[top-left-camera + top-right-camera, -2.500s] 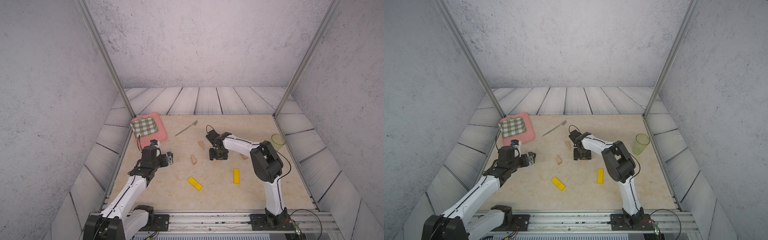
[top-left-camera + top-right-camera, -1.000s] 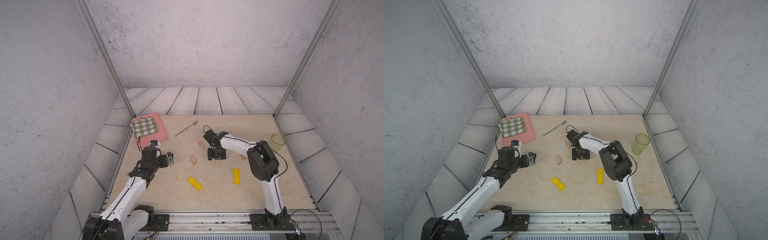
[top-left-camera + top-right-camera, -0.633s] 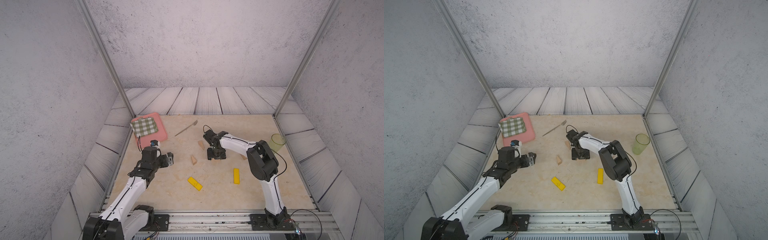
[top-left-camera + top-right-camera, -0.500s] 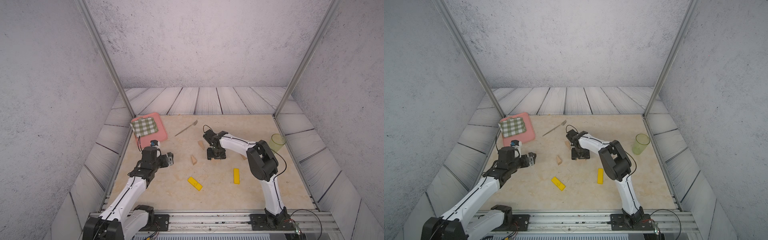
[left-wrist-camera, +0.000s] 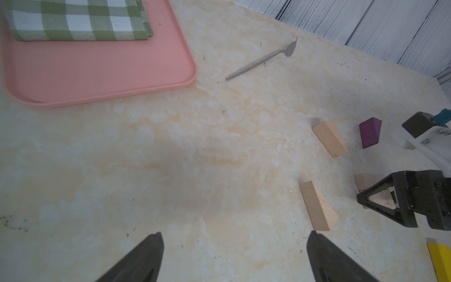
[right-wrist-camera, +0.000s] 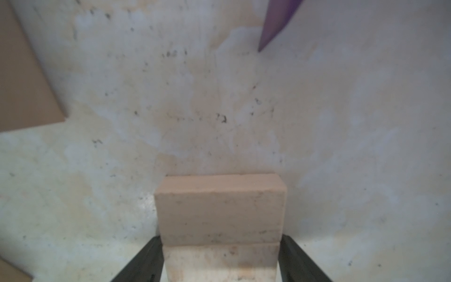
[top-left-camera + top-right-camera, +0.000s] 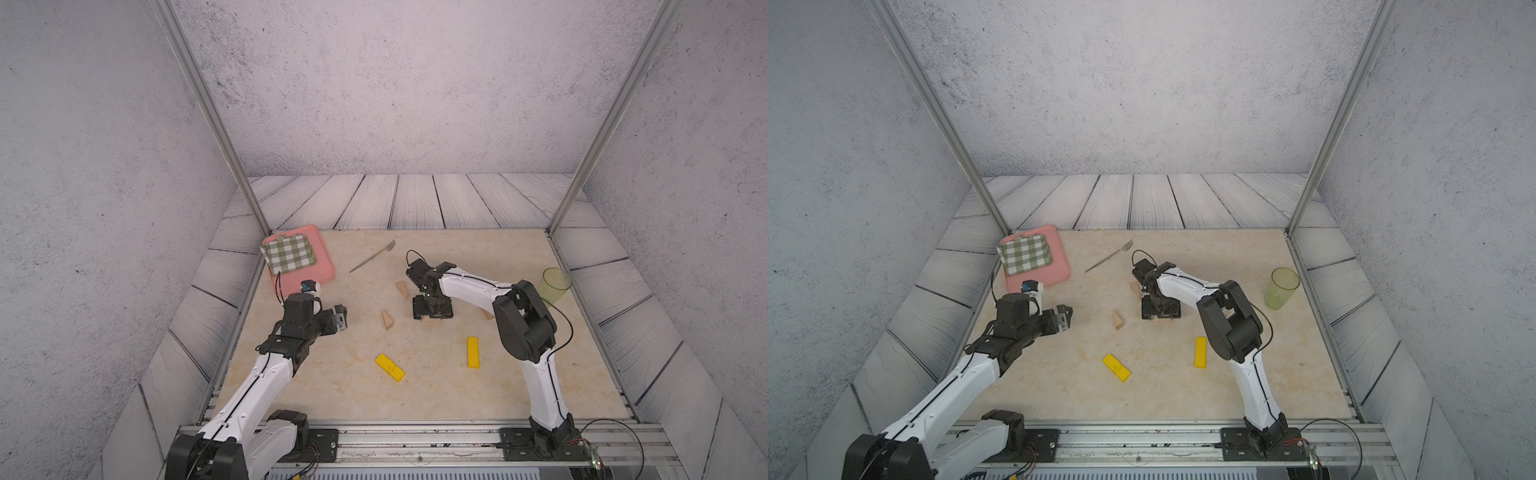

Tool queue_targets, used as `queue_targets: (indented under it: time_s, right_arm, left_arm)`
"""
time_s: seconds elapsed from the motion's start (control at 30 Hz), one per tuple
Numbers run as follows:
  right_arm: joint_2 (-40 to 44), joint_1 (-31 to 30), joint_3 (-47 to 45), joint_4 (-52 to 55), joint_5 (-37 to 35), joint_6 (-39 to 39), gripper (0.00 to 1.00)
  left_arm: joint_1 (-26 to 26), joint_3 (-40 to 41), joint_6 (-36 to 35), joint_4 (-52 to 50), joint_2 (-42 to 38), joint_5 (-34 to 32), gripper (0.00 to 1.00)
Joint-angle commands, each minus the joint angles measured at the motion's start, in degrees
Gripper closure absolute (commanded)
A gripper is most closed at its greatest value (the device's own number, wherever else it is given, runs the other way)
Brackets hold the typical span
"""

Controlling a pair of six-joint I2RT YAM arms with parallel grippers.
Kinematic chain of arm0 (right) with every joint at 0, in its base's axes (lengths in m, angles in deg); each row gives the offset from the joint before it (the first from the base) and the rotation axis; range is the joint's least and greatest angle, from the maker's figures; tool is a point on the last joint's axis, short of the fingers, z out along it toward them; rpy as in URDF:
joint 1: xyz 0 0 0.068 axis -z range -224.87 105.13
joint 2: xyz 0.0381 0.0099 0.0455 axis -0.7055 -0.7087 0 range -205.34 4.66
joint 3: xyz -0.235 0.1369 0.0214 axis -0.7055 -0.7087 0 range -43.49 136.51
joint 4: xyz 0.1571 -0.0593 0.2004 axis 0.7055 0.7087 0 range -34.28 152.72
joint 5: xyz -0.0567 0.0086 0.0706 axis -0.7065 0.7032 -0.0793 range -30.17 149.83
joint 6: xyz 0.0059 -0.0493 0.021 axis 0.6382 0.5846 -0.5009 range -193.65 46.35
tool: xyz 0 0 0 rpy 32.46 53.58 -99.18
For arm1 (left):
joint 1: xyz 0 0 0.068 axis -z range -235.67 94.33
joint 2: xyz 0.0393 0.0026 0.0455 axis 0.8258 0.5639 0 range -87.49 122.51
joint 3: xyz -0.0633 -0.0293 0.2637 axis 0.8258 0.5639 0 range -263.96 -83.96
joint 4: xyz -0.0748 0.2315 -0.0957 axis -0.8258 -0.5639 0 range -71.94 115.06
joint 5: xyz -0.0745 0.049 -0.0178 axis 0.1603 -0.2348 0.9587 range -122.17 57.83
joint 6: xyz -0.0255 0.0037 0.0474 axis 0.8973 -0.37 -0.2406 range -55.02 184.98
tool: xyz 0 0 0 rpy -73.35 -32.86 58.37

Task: Assemble a small pinwheel with building blocks
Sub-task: Assemble the building block at the center of the board.

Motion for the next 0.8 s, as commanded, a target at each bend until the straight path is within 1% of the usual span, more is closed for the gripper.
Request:
queue_targets:
  time_s: [0.0,0.2,0.47,0.63,0.77]
  right_arm:
    - [-0.92,-0.28,0.37,0.74,-0.55,-0.03,0.2]
    - [1.8,-0.45,0.43,1.34,-0.35,0.49,0.17]
    - [9.86,-0.39,-3.54,4.06,-3.57,2.42,0.16]
    - [12.75,-1.7,-3.7,4.13,-1.35,7.91,0.17]
    - [13.41,-3.03,-1.57,5.47,-0.1,11.56,0.17]
  left_arm:
    - [0.57,0.53,-0.2,0.7,-0.47,-0.74,0.02]
    - [0.57,0.49,-0.13,0.46,-0.47,-1.29,0.02]
    - [0.57,0.27,0.37,-0.13,-0.25,-2.55,0.02]
    - [0.57,0.17,1.17,-1.17,0.03,-4.45,0.02]
    - [0.57,-0.45,1.46,-2.69,0.38,-5.18,0.02]
